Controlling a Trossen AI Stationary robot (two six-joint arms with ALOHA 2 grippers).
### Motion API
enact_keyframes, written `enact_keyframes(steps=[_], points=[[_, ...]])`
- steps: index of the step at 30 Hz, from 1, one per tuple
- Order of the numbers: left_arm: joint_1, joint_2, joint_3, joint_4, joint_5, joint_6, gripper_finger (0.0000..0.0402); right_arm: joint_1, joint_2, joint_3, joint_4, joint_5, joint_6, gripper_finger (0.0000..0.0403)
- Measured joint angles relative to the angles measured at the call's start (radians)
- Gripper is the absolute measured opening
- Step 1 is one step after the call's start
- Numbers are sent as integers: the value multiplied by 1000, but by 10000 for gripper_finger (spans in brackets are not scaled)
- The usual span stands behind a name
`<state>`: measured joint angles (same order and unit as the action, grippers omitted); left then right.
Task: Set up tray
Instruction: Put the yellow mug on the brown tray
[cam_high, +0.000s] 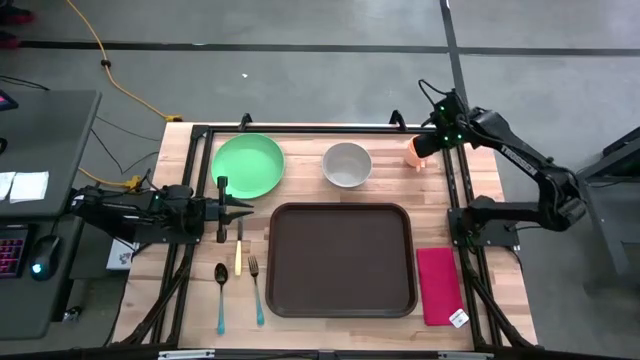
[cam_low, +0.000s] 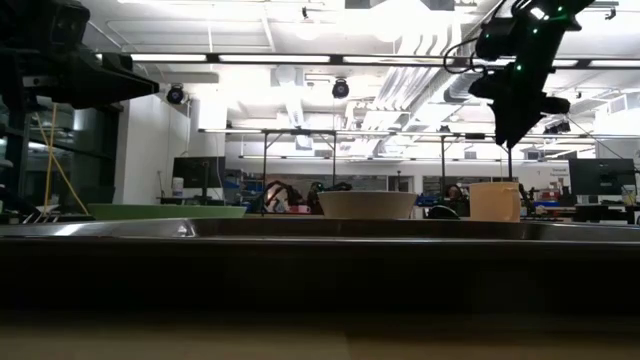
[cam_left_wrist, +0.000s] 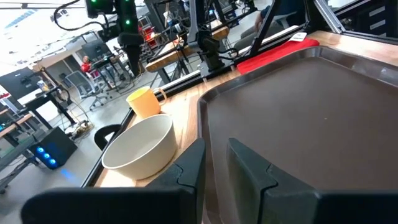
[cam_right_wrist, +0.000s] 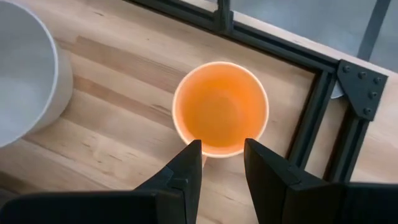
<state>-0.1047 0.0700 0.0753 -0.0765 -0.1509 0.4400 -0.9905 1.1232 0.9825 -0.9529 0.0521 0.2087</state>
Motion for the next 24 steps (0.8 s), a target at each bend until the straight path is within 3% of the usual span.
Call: enact_keyframes(steps=[24], points=[[0, 0, 0, 0, 0, 0, 97, 2, 81, 0, 42, 68, 106, 99]])
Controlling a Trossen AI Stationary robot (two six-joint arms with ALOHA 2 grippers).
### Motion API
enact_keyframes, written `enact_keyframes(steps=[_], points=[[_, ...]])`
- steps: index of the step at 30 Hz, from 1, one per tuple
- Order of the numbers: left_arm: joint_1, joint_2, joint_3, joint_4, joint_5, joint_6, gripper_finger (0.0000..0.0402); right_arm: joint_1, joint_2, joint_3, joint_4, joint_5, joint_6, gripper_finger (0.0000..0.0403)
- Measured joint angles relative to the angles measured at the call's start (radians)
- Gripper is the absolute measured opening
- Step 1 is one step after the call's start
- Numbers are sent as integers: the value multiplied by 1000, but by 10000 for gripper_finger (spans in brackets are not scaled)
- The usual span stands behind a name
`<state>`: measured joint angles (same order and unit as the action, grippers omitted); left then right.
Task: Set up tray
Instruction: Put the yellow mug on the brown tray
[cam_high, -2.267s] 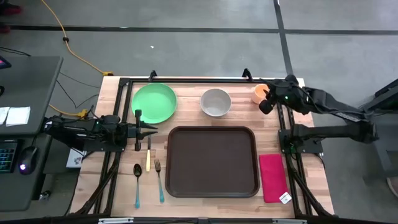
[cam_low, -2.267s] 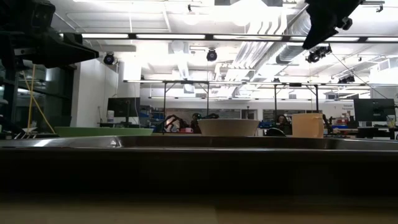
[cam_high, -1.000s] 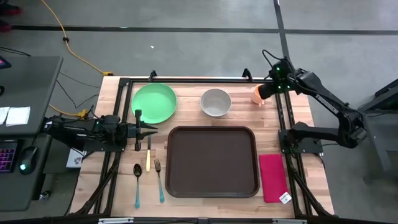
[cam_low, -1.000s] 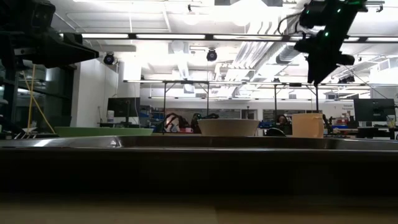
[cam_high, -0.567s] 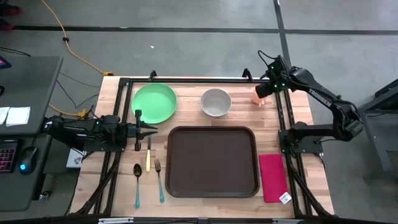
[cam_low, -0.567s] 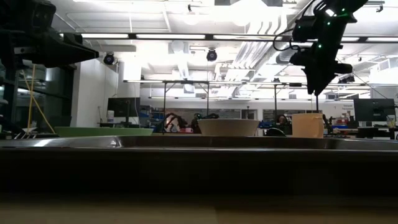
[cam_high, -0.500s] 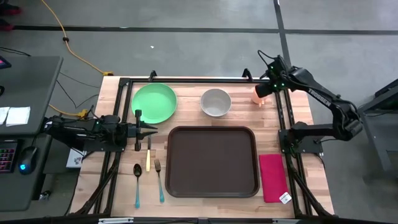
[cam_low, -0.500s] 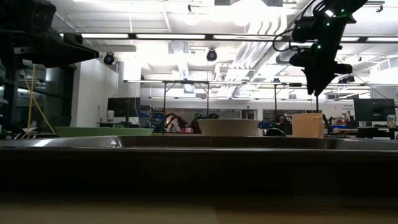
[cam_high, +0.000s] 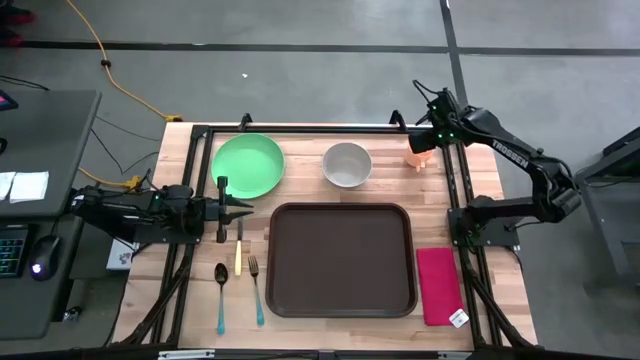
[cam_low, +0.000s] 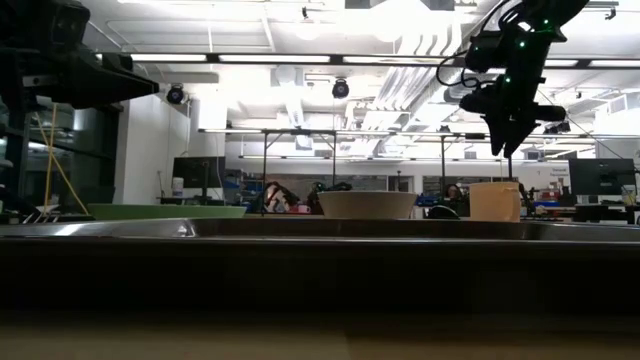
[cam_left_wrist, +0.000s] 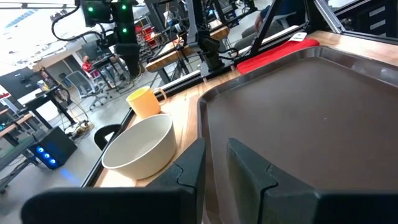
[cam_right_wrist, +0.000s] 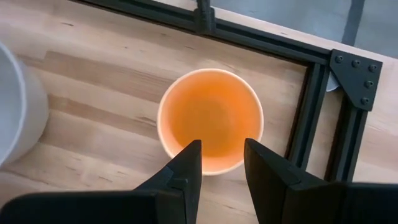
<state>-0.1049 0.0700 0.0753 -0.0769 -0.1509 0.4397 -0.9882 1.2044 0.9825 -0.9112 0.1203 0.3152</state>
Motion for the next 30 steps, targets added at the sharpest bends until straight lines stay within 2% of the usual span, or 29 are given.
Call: enact_keyframes(steps=[12, 30], points=[[0, 0, 0, 0, 0, -6, 97, 14, 49, 0, 3, 63, 43, 99], [0, 0, 0, 0, 0, -5, 97, 14, 61, 0, 19, 73, 122, 99]])
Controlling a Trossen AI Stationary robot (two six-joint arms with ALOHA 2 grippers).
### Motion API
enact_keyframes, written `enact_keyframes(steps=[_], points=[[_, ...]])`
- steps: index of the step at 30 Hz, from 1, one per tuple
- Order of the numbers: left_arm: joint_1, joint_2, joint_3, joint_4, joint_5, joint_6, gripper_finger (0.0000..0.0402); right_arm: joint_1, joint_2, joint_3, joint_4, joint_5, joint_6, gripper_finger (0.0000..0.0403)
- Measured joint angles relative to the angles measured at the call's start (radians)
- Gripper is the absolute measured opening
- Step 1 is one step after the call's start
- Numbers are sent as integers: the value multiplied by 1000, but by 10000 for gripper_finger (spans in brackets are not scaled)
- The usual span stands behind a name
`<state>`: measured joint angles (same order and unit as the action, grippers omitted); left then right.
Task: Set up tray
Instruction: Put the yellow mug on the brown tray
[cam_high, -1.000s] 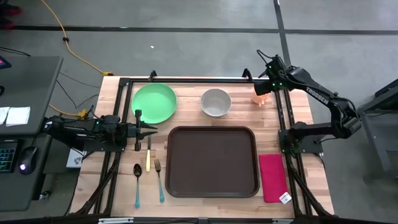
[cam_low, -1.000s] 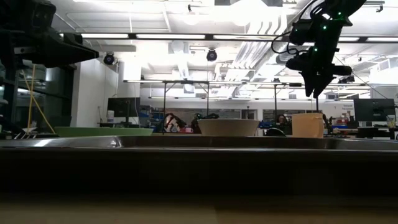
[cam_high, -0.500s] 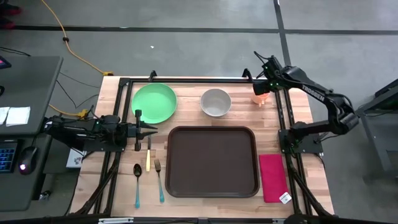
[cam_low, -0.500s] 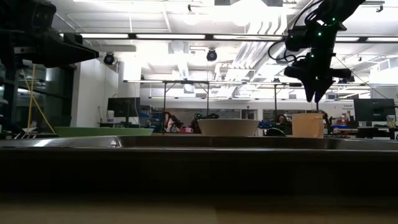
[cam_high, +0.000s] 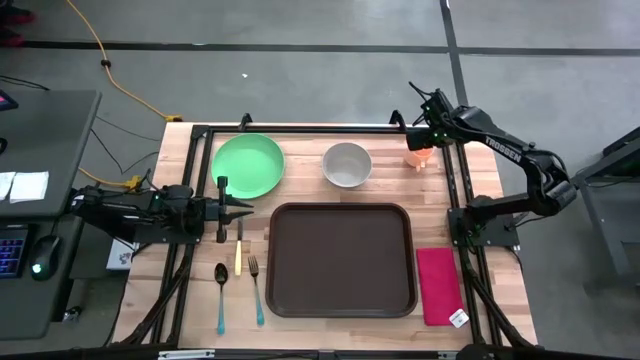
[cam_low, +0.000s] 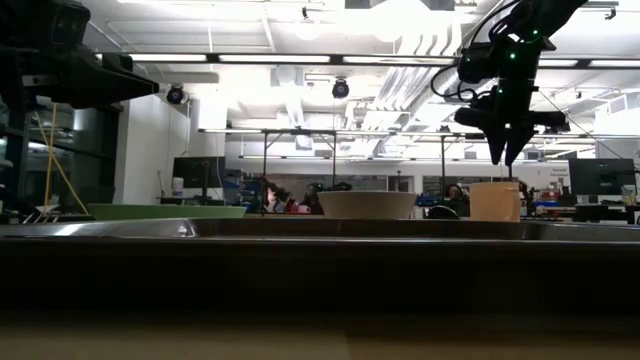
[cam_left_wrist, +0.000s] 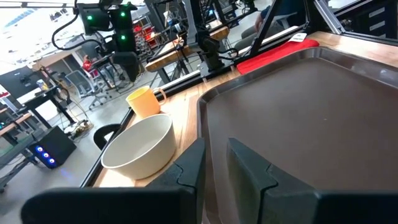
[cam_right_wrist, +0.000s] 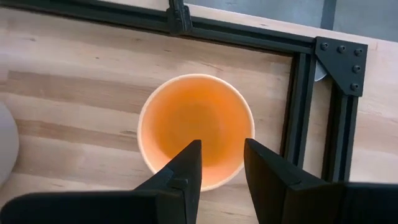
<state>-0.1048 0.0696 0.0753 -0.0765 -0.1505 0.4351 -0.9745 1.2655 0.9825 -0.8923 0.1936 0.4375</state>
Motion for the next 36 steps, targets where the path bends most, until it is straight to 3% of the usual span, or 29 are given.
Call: enact_keyframes(steps=[36], points=[[0, 0, 0, 0, -3, 1, 97, 3, 0, 0, -66, -38, 75, 98]])
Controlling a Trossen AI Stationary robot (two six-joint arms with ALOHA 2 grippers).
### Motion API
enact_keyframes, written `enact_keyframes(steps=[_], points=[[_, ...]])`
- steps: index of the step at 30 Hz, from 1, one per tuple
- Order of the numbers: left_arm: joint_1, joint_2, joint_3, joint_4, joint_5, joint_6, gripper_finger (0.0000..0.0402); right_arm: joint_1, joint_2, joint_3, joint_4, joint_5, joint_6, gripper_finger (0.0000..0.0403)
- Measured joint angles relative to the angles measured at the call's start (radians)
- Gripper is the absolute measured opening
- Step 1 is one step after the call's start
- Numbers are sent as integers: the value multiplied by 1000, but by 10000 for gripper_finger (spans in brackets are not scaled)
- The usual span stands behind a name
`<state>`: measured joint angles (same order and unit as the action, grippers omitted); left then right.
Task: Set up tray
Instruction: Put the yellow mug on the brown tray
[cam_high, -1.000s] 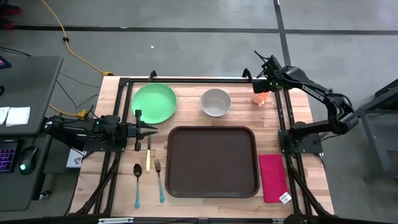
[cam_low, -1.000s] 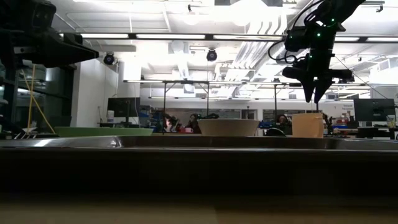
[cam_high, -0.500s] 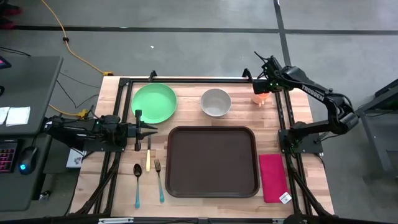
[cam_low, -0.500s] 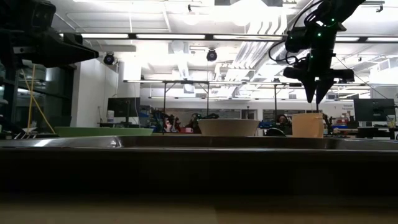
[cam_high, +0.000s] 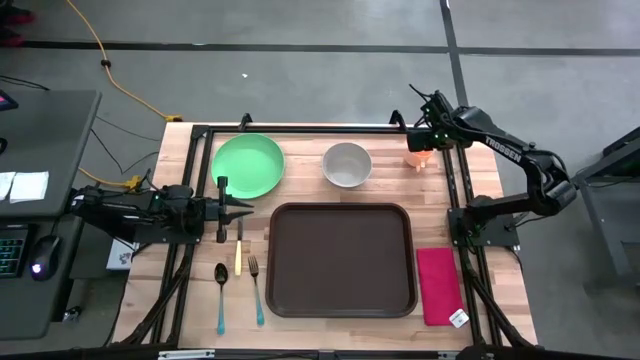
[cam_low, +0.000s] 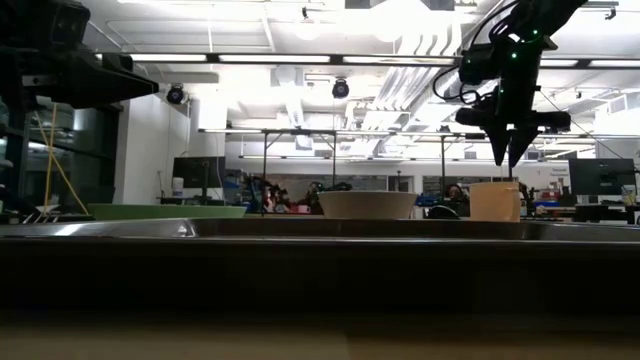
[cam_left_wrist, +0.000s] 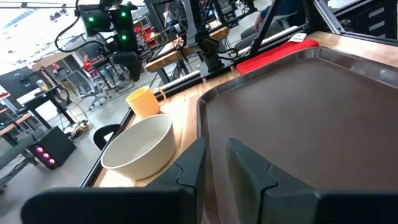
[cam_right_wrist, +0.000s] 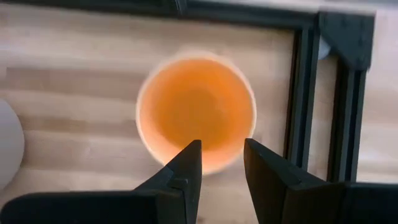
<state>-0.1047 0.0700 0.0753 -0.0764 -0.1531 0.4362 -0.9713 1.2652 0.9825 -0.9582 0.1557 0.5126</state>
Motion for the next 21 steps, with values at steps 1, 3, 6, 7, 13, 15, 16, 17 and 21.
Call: enact_keyframes(steps=[1, 3, 6, 7, 13, 15, 16, 17, 21], points=[[0, 0, 0, 0, 0, 0, 97, 5, 0, 0, -15, -4, 0, 98], [0, 0, 0, 0, -1, 0, 97, 12, 0, 0, -27, -4, -13, 98], [0, 0, 0, 0, 0, 0, 97, 12, 0, -4, -25, 2, -16, 98], [0, 0, 0, 0, 0, 0, 97, 12, 0, -4, -25, 5, -16, 98], [0, 0, 0, 0, 0, 0, 97, 40, 42, -4, -34, 73, 4, 98], [0, 0, 0, 0, 1, 0, 97, 54, 64, -4, -35, 114, 23, 98], [0, 0, 0, 1, 1, 0, 97, 59, 74, -4, -36, 129, 31, 98], [0, 0, 0, 1, 1, 0, 97, 62, 80, -4, -40, 142, 36, 98], [0, 0, 0, 1, 1, 0, 97, 64, 84, -4, -37, 156, 51, 98]])
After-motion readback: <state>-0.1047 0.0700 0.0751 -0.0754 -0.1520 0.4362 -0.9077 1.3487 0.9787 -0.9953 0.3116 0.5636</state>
